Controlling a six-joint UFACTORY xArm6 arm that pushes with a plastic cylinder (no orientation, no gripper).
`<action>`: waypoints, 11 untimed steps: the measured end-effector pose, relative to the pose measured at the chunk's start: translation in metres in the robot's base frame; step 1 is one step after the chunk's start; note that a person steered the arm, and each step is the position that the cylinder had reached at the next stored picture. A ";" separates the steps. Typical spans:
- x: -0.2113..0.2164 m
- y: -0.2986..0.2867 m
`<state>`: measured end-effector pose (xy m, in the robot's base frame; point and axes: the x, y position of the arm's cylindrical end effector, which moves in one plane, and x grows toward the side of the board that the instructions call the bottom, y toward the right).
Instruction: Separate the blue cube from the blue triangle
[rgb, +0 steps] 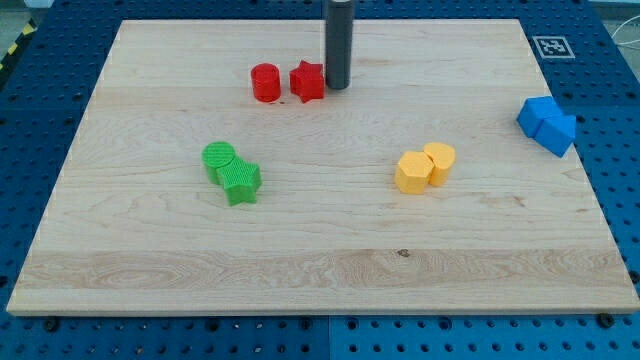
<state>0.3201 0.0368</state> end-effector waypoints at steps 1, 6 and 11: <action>-0.004 0.086; 0.101 0.293; 0.051 0.230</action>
